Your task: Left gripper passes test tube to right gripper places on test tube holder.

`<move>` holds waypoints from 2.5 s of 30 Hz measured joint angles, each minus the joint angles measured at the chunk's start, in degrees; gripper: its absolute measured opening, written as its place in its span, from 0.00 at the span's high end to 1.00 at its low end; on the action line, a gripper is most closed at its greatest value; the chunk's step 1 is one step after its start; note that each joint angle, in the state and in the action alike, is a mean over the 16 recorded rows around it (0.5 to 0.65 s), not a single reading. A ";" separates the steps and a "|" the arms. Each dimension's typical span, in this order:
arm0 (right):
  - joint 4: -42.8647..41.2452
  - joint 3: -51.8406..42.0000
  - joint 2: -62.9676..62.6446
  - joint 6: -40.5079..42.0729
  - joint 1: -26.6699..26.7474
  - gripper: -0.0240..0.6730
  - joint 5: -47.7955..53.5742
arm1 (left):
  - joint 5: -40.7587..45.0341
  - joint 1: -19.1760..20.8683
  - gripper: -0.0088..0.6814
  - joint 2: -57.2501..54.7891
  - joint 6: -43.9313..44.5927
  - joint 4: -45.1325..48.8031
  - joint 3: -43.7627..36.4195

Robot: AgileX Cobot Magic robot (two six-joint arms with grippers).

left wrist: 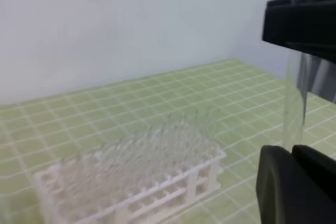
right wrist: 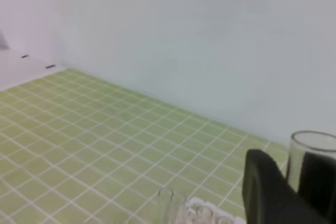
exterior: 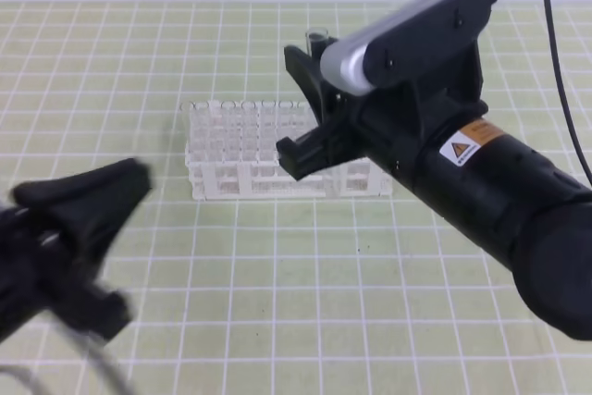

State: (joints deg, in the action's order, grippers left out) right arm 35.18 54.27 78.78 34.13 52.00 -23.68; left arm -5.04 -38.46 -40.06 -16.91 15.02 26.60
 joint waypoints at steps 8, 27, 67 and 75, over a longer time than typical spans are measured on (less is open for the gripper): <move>-0.07 -0.96 -0.31 0.05 0.00 0.83 -0.32 | 8.44 -0.01 0.99 16.77 -0.48 -0.82 -5.91; -0.06 -1.04 -0.31 0.08 -3.87 0.83 -2.26 | 2.84 0.00 0.99 27.24 -0.96 -1.88 -26.67; -11.11 -6.15 6.90 -12.73 -14.59 0.83 -13.47 | 5.50 -0.01 0.99 27.20 -0.79 -1.88 -27.15; -19.48 -6.15 6.06 -22.30 -18.27 0.83 -13.26 | 5.45 -0.01 0.99 27.13 -0.74 -1.89 -27.28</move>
State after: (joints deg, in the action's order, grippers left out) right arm 15.69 48.12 84.84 11.83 33.73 -36.94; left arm 0.40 -38.47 -12.94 -17.66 13.12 -0.68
